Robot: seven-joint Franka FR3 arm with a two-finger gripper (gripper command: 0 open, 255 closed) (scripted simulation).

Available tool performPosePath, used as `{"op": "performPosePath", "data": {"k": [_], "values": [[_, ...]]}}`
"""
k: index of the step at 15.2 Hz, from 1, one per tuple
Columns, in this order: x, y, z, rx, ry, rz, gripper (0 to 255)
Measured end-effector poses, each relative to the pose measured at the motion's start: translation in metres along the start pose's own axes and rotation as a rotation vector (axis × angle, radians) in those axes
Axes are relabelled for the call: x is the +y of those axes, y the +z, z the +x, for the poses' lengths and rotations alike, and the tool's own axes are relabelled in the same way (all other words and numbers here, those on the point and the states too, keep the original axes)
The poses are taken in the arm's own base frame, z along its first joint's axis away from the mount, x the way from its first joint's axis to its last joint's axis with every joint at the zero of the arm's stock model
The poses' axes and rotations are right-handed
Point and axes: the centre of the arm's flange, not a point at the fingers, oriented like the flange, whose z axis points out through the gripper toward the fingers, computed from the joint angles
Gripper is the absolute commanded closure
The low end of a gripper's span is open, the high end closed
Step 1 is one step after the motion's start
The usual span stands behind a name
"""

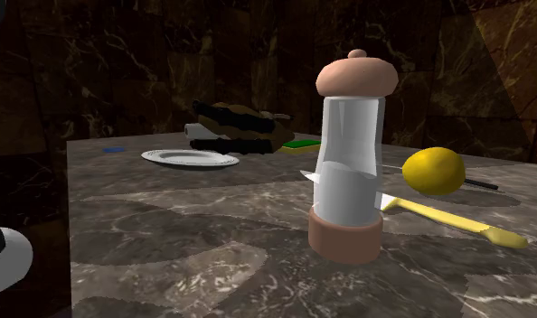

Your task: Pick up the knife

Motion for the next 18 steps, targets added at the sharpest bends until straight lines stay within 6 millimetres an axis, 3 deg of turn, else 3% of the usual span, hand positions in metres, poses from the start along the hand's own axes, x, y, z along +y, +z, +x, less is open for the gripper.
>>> {"op": "performPosePath", "data": {"k": [3, 18], "values": [[-0.017, 0.0, 0.001, 0.016, 0.009, 0.0, 0], [-0.201, -0.002, 0.032, 0.208, 0.131, 0.008, 0]]}}
